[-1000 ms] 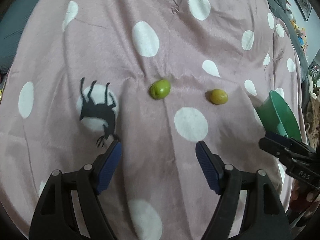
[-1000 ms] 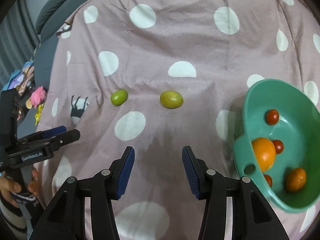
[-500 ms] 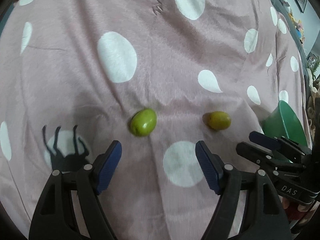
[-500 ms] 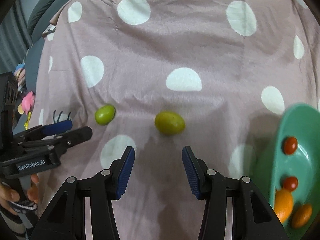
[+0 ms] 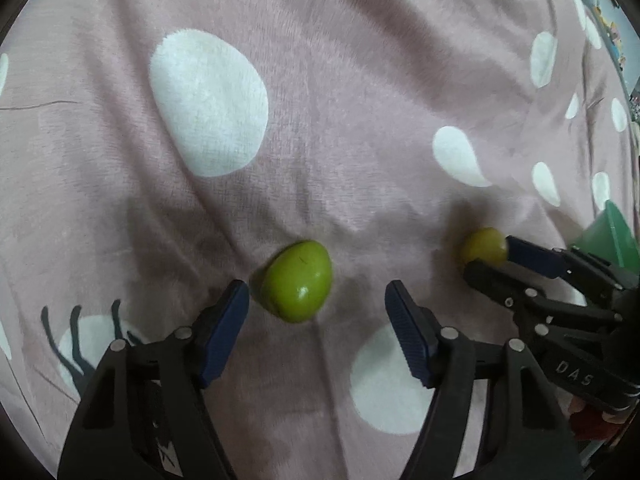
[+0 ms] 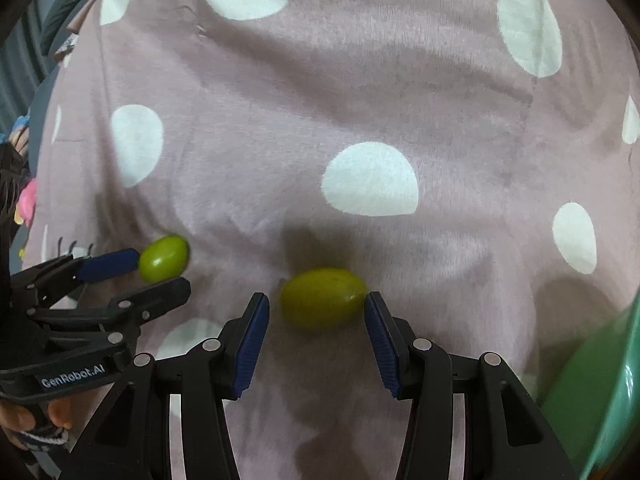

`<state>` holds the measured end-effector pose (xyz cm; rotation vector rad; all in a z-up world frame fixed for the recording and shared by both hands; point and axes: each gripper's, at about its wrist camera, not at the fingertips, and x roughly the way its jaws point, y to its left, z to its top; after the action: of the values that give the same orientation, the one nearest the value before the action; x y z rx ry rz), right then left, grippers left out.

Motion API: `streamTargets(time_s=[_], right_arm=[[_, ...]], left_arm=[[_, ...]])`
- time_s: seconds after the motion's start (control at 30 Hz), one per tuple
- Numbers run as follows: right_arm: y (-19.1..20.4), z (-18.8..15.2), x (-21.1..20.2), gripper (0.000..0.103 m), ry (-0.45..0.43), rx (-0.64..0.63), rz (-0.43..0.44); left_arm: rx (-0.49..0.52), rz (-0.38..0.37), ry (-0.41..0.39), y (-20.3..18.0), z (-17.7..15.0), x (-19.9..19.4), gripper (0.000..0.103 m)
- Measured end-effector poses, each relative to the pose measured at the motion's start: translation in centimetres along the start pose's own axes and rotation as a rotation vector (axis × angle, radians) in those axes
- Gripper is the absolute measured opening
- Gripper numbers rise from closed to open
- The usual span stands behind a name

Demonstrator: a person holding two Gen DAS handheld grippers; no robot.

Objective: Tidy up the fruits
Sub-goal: 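Grasp the lime with the left tool while the right grasps the mango-like fruit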

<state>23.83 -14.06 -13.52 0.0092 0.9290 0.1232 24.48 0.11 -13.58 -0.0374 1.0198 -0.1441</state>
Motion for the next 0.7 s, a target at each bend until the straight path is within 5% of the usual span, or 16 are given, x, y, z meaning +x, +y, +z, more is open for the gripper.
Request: streamTargets(time_s=[0.4, 0.7], right_arm=[[0.3, 0.3, 1.4, 0.046, -0.005, -0.026, -0.031], [0.3, -0.1, 0.9, 0.044, -0.019, 0.008, -0.020]], left_arm=[[0.015, 0.030, 0.007, -0.6, 0.9, 2.3, 0.037], [0.011, 0.003, 0.000, -0.9, 0.5, 1.7, 0.037]])
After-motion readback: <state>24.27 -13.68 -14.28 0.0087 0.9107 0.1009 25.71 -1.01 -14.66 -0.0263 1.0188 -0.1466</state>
